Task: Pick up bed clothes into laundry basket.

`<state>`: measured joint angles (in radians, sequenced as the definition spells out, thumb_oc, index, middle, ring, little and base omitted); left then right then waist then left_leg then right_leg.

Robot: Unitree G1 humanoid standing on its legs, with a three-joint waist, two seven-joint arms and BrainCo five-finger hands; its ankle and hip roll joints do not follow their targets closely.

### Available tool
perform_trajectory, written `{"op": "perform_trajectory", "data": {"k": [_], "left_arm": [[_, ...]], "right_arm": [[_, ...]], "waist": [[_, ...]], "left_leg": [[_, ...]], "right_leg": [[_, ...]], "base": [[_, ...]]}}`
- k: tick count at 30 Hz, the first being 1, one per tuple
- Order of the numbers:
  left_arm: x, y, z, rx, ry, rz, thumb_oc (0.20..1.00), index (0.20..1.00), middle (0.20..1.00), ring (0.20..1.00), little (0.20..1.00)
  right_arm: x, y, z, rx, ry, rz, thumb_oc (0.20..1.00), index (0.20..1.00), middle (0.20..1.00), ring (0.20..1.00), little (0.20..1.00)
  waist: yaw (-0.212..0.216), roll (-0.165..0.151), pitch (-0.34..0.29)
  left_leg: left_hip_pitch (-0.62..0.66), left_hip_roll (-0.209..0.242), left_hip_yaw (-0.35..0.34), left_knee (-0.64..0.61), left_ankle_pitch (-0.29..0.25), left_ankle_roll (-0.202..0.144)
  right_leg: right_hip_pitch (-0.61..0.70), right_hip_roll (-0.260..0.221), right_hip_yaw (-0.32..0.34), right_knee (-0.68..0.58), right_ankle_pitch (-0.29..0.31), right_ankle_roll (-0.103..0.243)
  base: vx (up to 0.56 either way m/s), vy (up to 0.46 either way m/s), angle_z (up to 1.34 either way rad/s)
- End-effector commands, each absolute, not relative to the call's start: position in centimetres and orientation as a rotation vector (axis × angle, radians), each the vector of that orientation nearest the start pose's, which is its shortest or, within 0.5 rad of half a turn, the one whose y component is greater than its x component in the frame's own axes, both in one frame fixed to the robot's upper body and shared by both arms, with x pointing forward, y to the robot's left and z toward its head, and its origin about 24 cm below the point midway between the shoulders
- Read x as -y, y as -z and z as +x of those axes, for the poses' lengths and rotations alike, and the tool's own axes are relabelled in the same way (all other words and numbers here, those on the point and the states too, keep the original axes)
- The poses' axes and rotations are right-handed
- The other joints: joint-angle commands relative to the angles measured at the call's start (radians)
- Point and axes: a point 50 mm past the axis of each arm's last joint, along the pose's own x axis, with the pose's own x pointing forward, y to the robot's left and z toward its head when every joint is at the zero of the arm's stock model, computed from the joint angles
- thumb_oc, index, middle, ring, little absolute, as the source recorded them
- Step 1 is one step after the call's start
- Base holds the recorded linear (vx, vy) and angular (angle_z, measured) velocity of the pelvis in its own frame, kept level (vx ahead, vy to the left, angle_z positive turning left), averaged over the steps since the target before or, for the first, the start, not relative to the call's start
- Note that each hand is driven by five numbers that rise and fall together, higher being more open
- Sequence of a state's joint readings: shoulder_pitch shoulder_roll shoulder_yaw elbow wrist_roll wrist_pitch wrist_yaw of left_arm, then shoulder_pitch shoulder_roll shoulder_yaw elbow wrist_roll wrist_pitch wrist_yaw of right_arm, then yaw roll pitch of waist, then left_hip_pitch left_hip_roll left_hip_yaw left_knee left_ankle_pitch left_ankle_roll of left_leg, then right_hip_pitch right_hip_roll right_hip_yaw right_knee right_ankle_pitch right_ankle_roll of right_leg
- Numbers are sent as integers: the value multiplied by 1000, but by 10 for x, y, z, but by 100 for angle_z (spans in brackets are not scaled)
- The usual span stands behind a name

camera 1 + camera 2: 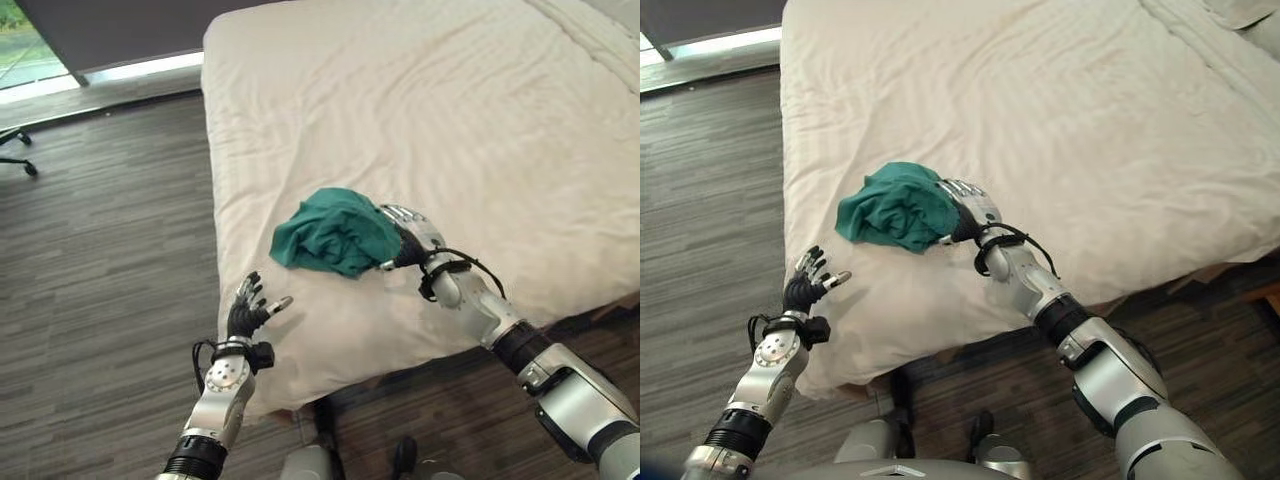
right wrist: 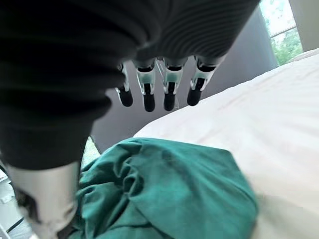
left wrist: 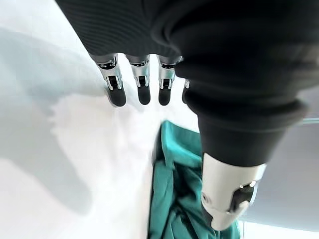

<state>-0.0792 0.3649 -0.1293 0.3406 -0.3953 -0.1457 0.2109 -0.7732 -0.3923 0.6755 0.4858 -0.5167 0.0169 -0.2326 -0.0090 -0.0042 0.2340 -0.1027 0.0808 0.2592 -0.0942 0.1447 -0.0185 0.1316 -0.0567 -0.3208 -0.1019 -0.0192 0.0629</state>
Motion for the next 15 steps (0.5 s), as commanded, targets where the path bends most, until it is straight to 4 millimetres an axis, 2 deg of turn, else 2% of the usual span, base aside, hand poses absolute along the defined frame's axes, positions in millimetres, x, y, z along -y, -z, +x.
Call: {"op": "perform_trajectory", "data": {"k": [1,7,12,13,14,15], "left_arm": [[-236,-41,277,21,-205,3,1000,1000,1000,1000,1000],[-229,-50,284,63,-196,-31,1000,1000,1000,1000,1000],[-197,-74,297,168,-80,-170,1000,1000,1000,1000,1000],[-197,-74,297,168,-78,-171,1000,1000,1000,1000,1000],[-182,-86,300,216,-22,-249,1000,1000,1000,1000,1000],[-182,-86,300,216,-22,-251,1000,1000,1000,1000,1000]], "right_arm": [[61,-163,364,608,-243,-1250,1000,1000,1000,1000,1000],[47,-165,360,647,-278,-1255,1000,1000,1000,1000,1000],[39,-164,359,656,-293,-1261,1000,1000,1000,1000,1000],[40,-164,359,657,-292,-1262,1000,1000,1000,1000,1000],[36,-164,359,664,-301,-1267,1000,1000,1000,1000,1000],[36,-164,359,664,-300,-1267,1000,1000,1000,1000,1000]], "waist": [[9,-83,13],[19,-90,22],[24,-93,41],[24,-93,40],[25,-93,48],[25,-92,47]], "left_leg": [[191,72,67,7,-137,-98],[164,69,53,7,-136,-95],[129,65,39,7,-131,-94],[127,65,38,7,-130,-93],[114,63,35,7,-129,-93],[113,63,35,7,-129,-93]], "right_leg": [[-76,-81,2,15,1,37],[-93,-89,-3,15,5,42],[-118,-100,-10,15,16,46],[-119,-100,-10,15,17,46],[-131,-103,-9,15,20,48],[-132,-103,-9,15,21,48]], "base": [[0,0,0],[11,-1,1],[3,-8,9],[-10,-3,14],[-8,-1,11],[-16,1,7]]}}
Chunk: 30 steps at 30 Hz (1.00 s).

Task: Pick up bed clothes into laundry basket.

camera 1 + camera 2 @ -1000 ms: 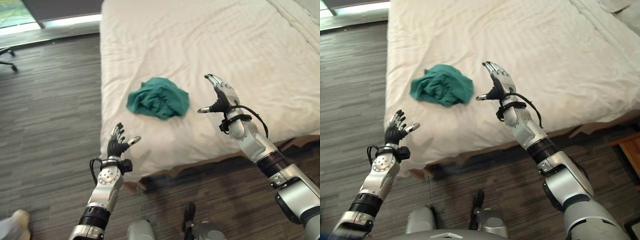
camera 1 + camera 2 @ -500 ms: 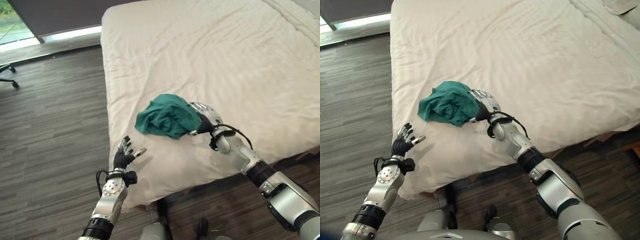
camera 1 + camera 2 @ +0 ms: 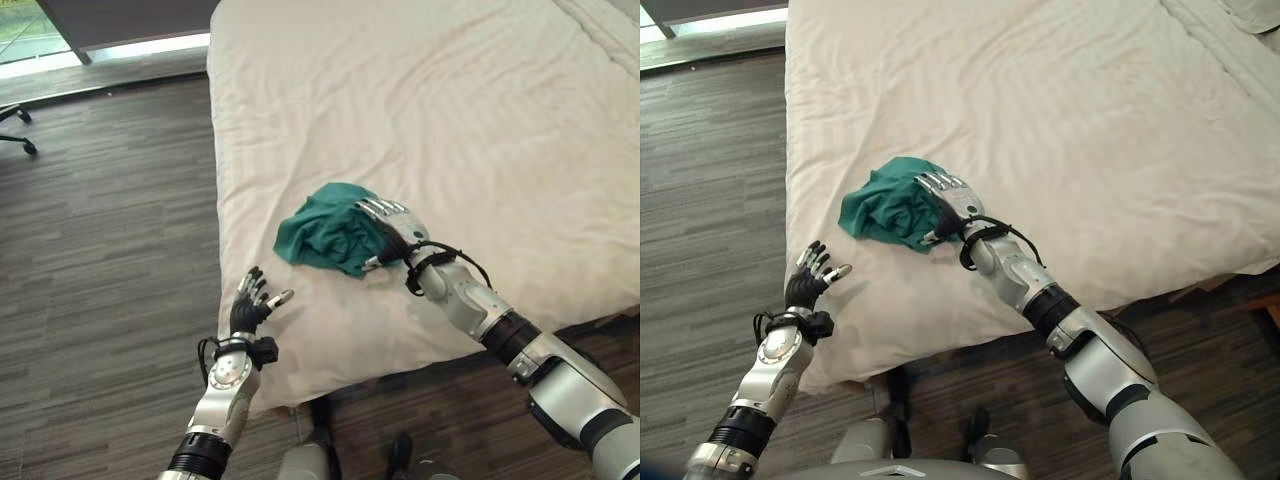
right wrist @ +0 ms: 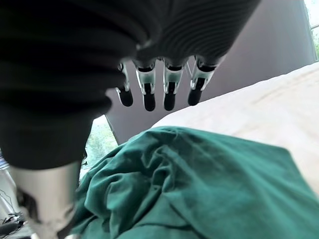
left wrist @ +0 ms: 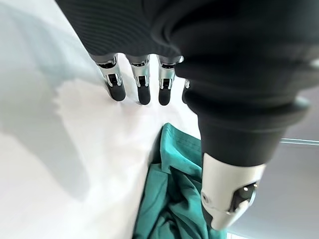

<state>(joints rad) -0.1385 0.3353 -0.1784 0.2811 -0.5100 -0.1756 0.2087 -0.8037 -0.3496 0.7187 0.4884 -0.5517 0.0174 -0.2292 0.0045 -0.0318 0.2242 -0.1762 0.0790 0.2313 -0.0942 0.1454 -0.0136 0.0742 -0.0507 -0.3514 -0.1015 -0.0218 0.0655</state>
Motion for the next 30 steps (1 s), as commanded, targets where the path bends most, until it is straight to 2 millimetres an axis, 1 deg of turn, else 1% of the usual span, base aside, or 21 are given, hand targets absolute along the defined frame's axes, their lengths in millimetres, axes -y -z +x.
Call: {"op": "perform_trajectory", "data": {"k": [1,2,3,5,6,9,13,14,17,19,20,21,22,23,25,27,29,30], "left_arm": [[-177,-92,301,240,7,-290,1000,1000,1000,1000,1000],[-169,-102,303,280,36,-346,1000,1000,1000,1000,1000],[-165,-105,305,291,45,-357,1000,1000,1000,1000,1000],[-160,-114,309,320,67,-366,1000,1000,1000,1000,1000],[-160,-115,310,321,67,-366,1000,1000,1000,1000,1000],[-149,-129,318,361,102,-364,1000,1000,1000,1000,1000],[-142,-133,322,370,123,-372,1000,1000,1000,1000,1000],[-138,-137,325,377,148,-368,1000,1000,1000,1000,1000],[-136,-141,326,392,162,-362,1000,1000,1000,1000,1000],[-135,-143,326,396,166,-361,1000,1000,1000,1000,1000],[-133,-146,328,406,173,-361,1000,1000,1000,1000,1000],[-133,-146,328,406,172,-362,1000,1000,1000,1000,1000],[-131,-146,328,406,177,-360,1000,1000,1000,1000,1000],[-131,-147,329,408,176,-362,1000,1000,1000,1000,1000],[-129,-143,329,391,180,-362,1000,1000,1000,1000,1000],[-127,-138,328,372,193,-358,1000,1000,1000,1000,1000],[-127,-135,327,360,208,-344,1000,1000,1000,1000,1000],[-126,-135,326,360,222,-334,1000,1000,1000,1000,1000]], "right_arm": [[34,-166,359,672,-300,-1269,1000,1000,1000,1000,1000],[29,-170,359,691,-301,-1274,1000,1000,1000,1000,1000],[26,-172,360,695,-301,-1277,1000,1000,1000,1000,1000],[19,-178,362,713,-296,-1288,1000,1000,1000,1000,1000],[19,-179,362,714,-295,-1288,1000,1000,1000,1000,1000],[8,-188,365,730,-290,-1295,1000,1000,1000,1000,1000],[5,-190,367,732,-283,-1298,1000,1000,1000,1000,1000],[-2,-191,366,744,-297,-1302,1000,1000,1000,1000,1000],[-5,-191,365,750,-307,-1309,1000,1000,1000,1000,1000],[-6,-189,365,744,-312,-1314,1000,1000,1000,1000,1000],[-8,-181,366,714,-328,-1319,1000,1000,1000,1000,1000],[-8,-181,366,714,-329,-1319,1000,1000,1000,1000,1000],[-9,-176,367,694,-339,-1321,564,564,564,564,564],[-8,-164,369,639,-361,-1325,200,200,200,200,200],[-7,-153,369,594,-384,-1343,200,200,200,200,200],[-5,-144,371,548,-395,-1350,200,200,200,200,200],[-4,-144,372,528,-393,-1338,200,200,200,200,200],[-4,-147,374,526,-388,-1329,200,200,200,200,200]], "waist": [[13,-63,60],[17,-64,68],[19,-64,71],[21,-65,76],[21,-65,77],[27,-63,93],[30,-59,106],[33,-51,122],[39,-41,139],[40,-37,143],[43,-28,155],[43,-27,156],[44,-23,159],[45,-15,164],[45,-8,167],[42,-3,167],[38,0,162],[35,-1,159]], "left_leg": [[179,64,62,7,-128,-98],[166,64,60,7,-125,-98],[159,63,58,7,-123,-97],[144,62,54,7,-119,-99],[143,62,53,7,-119,-98],[112,58,46,7,-111,-101],[89,54,39,7,-105,-102],[68,51,35,7,-98,-104],[43,50,29,7,-89,-107],[32,50,28,7,-86,-109],[12,50,23,7,-78,-113],[15,51,23,7,-83,-115],[6,51,23,7,-79,-117],[-10,52,24,7,-73,-121],[-25,53,23,7,-64,-122],[-25,56,26,7,-66,-124],[-21,56,31,7,-67,-123],[-16,56,34,7,-68,-122]], "right_leg": [[-81,-111,22,14,26,46],[-93,-115,20,14,30,48],[-98,-117,22,14,33,49],[-113,-119,22,14,36,50],[-114,-119,22,14,37,50],[-138,-124,23,14,47,53],[-159,-128,23,16,55,56],[-183,-132,25,19,64,59],[-205,-136,28,19,72,61],[-215,-137,29,19,75,62],[-230,-140,31,18,80,64],[-229,-139,31,20,76,65],[-236,-140,30,19,79,67],[-247,-141,34,15,84,70],[-260,-145,33,14,91,72],[-262,-145,36,14,87,75],[-260,-146,42,14,88,77],[-256,-148,45,14,88,77]], "base": [[-28,-2,6],[-39,-2,5],[-38,-5,5],[-7,-3,3],[-19,-9,8],[-37,-3,7],[-25,0,6],[-39,0,2],[-24,-12,1],[-14,-15,2],[-7,-20,5],[-15,-28,5],[0,0,0],[-48,-15,0],[-39,-11,-1],[0,0,0],[-40,40,0],[-52,55,1]]}}
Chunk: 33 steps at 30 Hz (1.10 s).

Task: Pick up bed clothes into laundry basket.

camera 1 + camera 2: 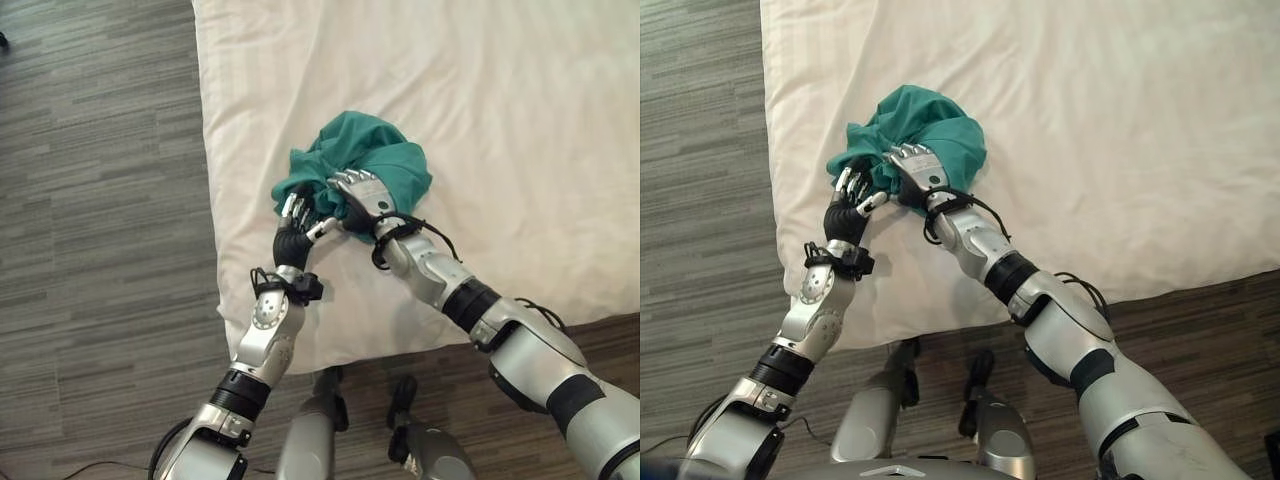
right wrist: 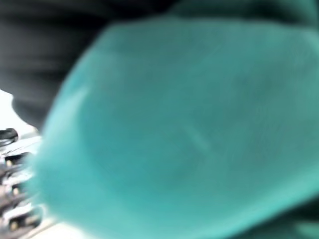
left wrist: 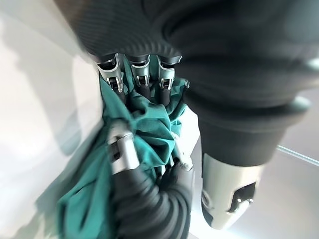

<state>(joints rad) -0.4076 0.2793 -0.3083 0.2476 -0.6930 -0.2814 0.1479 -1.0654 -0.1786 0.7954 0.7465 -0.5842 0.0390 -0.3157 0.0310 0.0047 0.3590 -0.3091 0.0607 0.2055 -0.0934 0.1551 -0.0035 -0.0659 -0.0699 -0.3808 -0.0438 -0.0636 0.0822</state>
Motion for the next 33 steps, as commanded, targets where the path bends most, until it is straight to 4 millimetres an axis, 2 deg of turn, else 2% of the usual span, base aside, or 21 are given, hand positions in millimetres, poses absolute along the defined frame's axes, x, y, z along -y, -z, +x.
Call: {"op": "perform_trajectory", "data": {"k": [1,2,3,5,6,10,12,15,20,21,23,25,26,28,29,30,31,33], "left_arm": [[-125,-135,325,359,235,-323,1000,1000,1000,1000,1000],[-124,-137,326,365,248,-309,1000,1000,1000,1000,1000],[-123,-145,329,395,263,-210,1000,1000,1000,1000,1000],[-123,-159,337,435,251,-114,1000,1000,1000,1000,1000],[-122,-160,337,435,252,-113,1000,1000,1000,1000,1000],[-120,-193,344,540,240,-38,1000,1000,1000,1000,1000],[-120,-202,343,575,235,-32,1000,1000,1000,1000,1000],[-121,-207,342,598,220,-7,1000,1000,1000,1000,1000],[-126,-214,337,636,195,45,1000,1000,1000,1000,1000],[-129,-214,335,636,188,56,1000,1000,1000,1000,1000],[-129,-212,335,631,190,58,1000,1000,1000,1000,1000],[-129,-206,333,610,188,53,1000,1000,1000,1000,1000],[-129,-206,333,609,189,53,1000,1000,1000,1000,1000],[-129,-207,329,617,196,48,1000,1000,1000,1000,1000],[-131,-216,322,666,208,6,1000,1000,1000,1000,1000],[-131,-216,322,665,209,4,1000,1000,1000,1000,1000],[-133,-224,319,695,210,-19,1000,1000,1000,1000,1000],[-137,-230,317,719,201,-49,1000,1000,1000,1000,1000]], "right_arm": [[-4,-151,375,526,-381,-1317,200,200,200,200,200],[-2,-158,378,530,-362,-1298,200,200,200,200,200],[2,-173,381,543,-327,-1241,200,200,200,200,200],[6,-181,384,544,-296,-1175,200,200,200,200,200],[6,-181,384,544,-295,-1175,200,200,200,200,200],[10,-193,380,568,-270,-986,200,200,200,200,200],[12,-195,377,582,-263,-932,200,200,200,200,200],[16,-191,373,581,-269,-899,200,200,200,200,200],[33,-192,369,599,-226,-839,200,200,200,200,200],[40,-193,368,597,-201,-805,200,200,200,200,200],[44,-191,367,589,-194,-791,200,200,200,200,200],[54,-192,361,611,-164,-762,200,200,200,200,200],[54,-192,360,609,-164,-762,200,200,200,200,200],[60,-194,358,629,-148,-768,200,200,200,200,200],[80,-201,359,637,-86,-773,200,200,200,200,200],[80,-201,358,636,-86,-774,200,200,200,200,200],[94,-208,359,643,-48,-771,200,200,200,200,200],[111,-220,357,661,0,-770,200,200,200,200,200]], "waist": [[6,-38,21],[3,-38,15],[-8,-47,-1],[-20,-61,-21],[-18,-62,-20],[-58,-105,-75],[-71,-115,-96],[-88,-127,-116],[-131,-152,-154],[-155,-162,-165],[-164,-167,-169],[-200,-173,-185],[-199,-173,-186],[-210,-166,-189],[-226,-148,-210],[-224,-147,-209],[-240,-145,-233],[-255,-149,-261]], "left_leg": [[122,75,62,6,-79,-132],[128,73,65,6,-81,-131],[147,71,74,6,-88,-127],[165,66,82,6,-99,-120],[166,66,83,6,-100,-120],[236,54,120,6,-128,-97],[263,52,132,6,-138,-92],[289,50,142,6,-147,-87],[346,51,193,6,-161,-77],[374,54,219,6,-171,-77],[384,55,227,6,-172,-78],[411,65,264,6,-175,-75],[412,65,265,6,-176,-75],[427,81,311,6,-174,-76],[467,119,386,6,-181,-86],[469,120,388,6,-181,-87],[491,140,455,7,-169,-87],[511,155,529,13,-155,-91]], "right_leg": [[-113,-129,77,-43,130,60],[-109,-131,78,-43,130,60],[-98,-134,82,-43,133,63],[-89,-136,89,-43,139,67],[-89,-136,90,-43,139,67],[-53,-139,120,-43,156,79],[-33,-142,124,-43,158,82],[-15,-143,129,-43,162,87],[10,-148,137,-31,189,100],[15,-148,143,-16,198,107],[17,-147,148,-9,206,109],[15,-145,141,12,218,113],[14,-145,142,13,218,113],[7,-163,91,47,220,117],[19,-216,-27,97,193,115],[19,-215,-26,100,191,114],[33,-256,-103,124,187,102],[55,-289,-162,130,192,103]], "base": [[-54,66,-1],[-50,105,-2],[-32,106,-2],[-14,75,-1],[-6,59,2],[35,119,-10],[31,128,-21],[31,105,-30],[17,123,-29],[8,124,-41],[5,71,-46],[-21,54,-45],[-44,20,-27],[-66,12,-73],[-58,-3,-122],[-77,-53,-154],[-84,-67,-145],[-98,-97,-162]]}}
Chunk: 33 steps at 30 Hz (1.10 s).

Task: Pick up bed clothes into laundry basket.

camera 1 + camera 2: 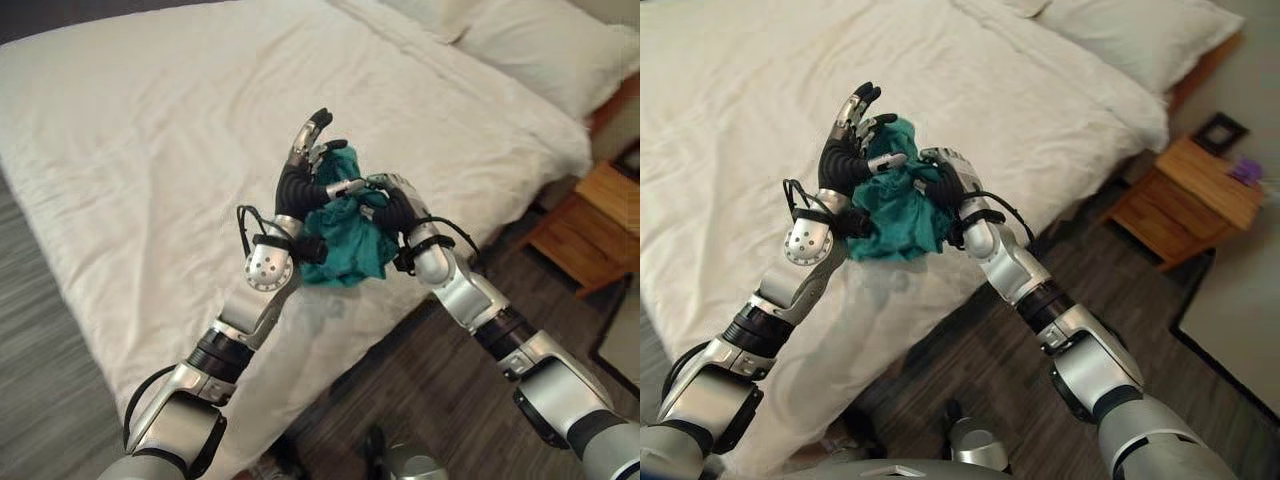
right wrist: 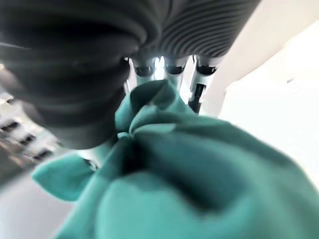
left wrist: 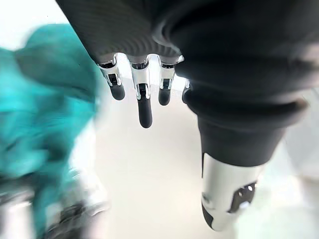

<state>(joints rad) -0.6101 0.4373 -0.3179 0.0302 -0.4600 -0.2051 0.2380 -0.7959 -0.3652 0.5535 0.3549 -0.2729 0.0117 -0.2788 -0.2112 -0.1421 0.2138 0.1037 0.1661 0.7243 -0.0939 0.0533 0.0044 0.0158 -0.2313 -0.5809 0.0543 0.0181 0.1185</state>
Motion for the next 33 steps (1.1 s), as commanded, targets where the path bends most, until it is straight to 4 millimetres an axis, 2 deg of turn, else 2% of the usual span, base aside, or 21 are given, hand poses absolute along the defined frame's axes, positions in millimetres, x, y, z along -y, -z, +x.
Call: {"op": "perform_trajectory", "data": {"k": [1,5,6,9,10,13,14,16,17,18,19,21,23,24,25,26,27,28,30,31,33], "left_arm": [[-142,-233,317,730,179,-66,1000,1000,1000,1000,1000],[-157,-240,315,758,125,-80,1000,1000,1000,1000,1000],[-174,-246,313,780,67,-71,1000,1000,1000,1000,1000],[-178,-247,311,783,62,-59,1000,1000,1000,1000,1000],[-187,-249,299,826,71,-163,1000,1000,1000,1000,1000],[-184,-209,279,716,109,-165,1000,1000,1000,1000,1000],[-181,-191,275,655,124,-206,1000,1000,1000,1000,1000],[-177,-179,274,606,114,-227,1000,1000,1000,1000,1000],[-173,-171,274,569,125,-218,1000,1000,1000,1000,1000],[-173,-170,274,566,127,-217,1000,1000,1000,1000,1000],[-168,-155,274,507,119,-216,1000,1000,1000,1000,1000],[-159,-148,274,488,139,-235,1000,1000,1000,1000,1000],[-148,-142,274,459,164,-263,1000,1000,1000,1000,1000],[-147,-141,274,459,164,-263,1000,1000,1000,1000,1000],[-139,-135,275,429,167,-292,1000,1000,1000,1000,1000],[-134,-134,275,421,174,-301,1000,1000,1000,1000,1000],[-129,-133,276,414,185,-301,1000,1000,1000,1000,1000],[-129,-133,276,415,185,-301,1000,1000,1000,1000,1000],[-118,-132,279,404,205,-300,1000,1000,1000,1000,1000],[-115,-133,279,405,217,-305,1000,1000,1000,1000,1000],[-92,-122,279,326,316,-341,1000,1000,1000,1000,1000]], "right_arm": [[116,-226,357,670,17,-763,200,200,200,200,200],[119,-241,353,710,27,-739,200,200,200,200,200],[116,-262,345,792,18,-715,200,200,200,200,200],[121,-272,338,836,24,-697,200,200,200,200,200],[138,-282,327,886,76,-636,200,200,200,200,200],[149,-280,315,913,79,-682,200,200,200,200,200],[148,-282,311,938,70,-651,200,200,200,200,200],[150,-275,309,919,56,-624,200,200,200,200,200],[149,-265,308,893,35,-619,200,200,200,200,200],[149,-264,308,890,36,-619,200,200,200,200,200],[144,-247,305,849,-11,-617,200,200,200,200,200],[135,-238,304,842,-50,-595,200,200,200,200,200],[131,-231,302,828,-59,-588,200,200,200,200,200],[131,-231,302,827,-59,-589,200,200,200,200,200],[129,-220,300,799,-59,-575,200,200,200,200,200],[128,-217,299,796,-61,-570,200,200,200,200,200],[125,-214,297,793,-68,-566,200,200,200,200,200],[126,-214,297,793,-68,-567,200,200,200,200,200],[123,-212,295,801,-71,-562,200,200,200,200,200],[123,-214,293,809,-68,-559,200,200,200,200,200],[127,-211,286,814,-49,-578,200,200,200,200,200]], "waist": [[-15,-3,-131],[7,-3,-158],[38,-1,-186],[40,0,-195],[21,6,-197],[32,22,-192],[30,30,-189],[46,42,-174],[54,40,-168],[56,40,-171],[103,25,-138],[119,29,-126],[128,30,-116],[130,30,-117],[154,41,-99],[169,47,-81],[188,55,-66],[189,55,-67],[219,78,-40],[219,87,-38],[199,119,-53]], "left_leg": [[102,54,34,15,-47,-100],[120,71,97,17,-20,-113],[138,106,173,22,22,-141],[151,129,196,24,44,-161],[157,150,196,27,58,-177],[177,216,200,84,102,-220],[186,273,209,189,168,-255],[167,329,169,326,261,-266],[147,310,102,357,219,-262],[145,314,102,365,214,-262],[14,200,-121,447,28,-196],[11,116,-225,376,-98,-144],[-30,56,-301,317,-118,-117],[-28,55,-300,316,-118,-116],[-87,-15,-430,245,-88,-114],[-116,-49,-506,217,-74,-114],[-139,-76,-569,183,-53,-113],[-140,-77,-568,179,-48,-112],[-189,-131,-695,131,-14,-109],[-198,-135,-717,123,-6,-111],[-135,-112,-674,44,12,-91]], "right_leg": [[-14,-138,10,32,110,63],[-4,-146,-28,32,109,56],[11,-150,-101,15,104,55],[2,-133,-88,7,93,45],[8,-102,-50,-28,69,33],[29,-49,-28,-74,34,11],[47,3,7,-103,0,-13],[68,61,35,-131,-29,-42],[79,79,52,-134,-54,-59],[79,80,51,-134,-55,-61],[104,93,141,-133,-81,-70],[96,108,230,-131,-88,-55],[89,113,289,-130,-77,-53],[89,113,290,-130,-77,-53],[101,134,371,-137,-74,-49],[113,147,418,-137,-77,-48],[119,157,455,-135,-81,-52],[116,157,456,-136,-78,-52],[125,182,538,-118,-100,-58],[129,190,561,-111,-111,-60],[133,204,612,-70,-140,-50]], "base": [[-44,-67,-134],[-23,-131,-144],[-45,-302,-196],[11,-297,-204],[42,-323,-154],[73,-304,-41],[201,-405,-45],[227,-359,-148],[138,-219,-166],[170,-209,-126],[122,-102,-107],[141,2,-200],[109,60,-183],[244,67,-139],[246,62,-83],[302,75,-127],[128,31,-155],[118,45,-189],[173,61,-182],[312,136,-179],[322,174,-164]]}}
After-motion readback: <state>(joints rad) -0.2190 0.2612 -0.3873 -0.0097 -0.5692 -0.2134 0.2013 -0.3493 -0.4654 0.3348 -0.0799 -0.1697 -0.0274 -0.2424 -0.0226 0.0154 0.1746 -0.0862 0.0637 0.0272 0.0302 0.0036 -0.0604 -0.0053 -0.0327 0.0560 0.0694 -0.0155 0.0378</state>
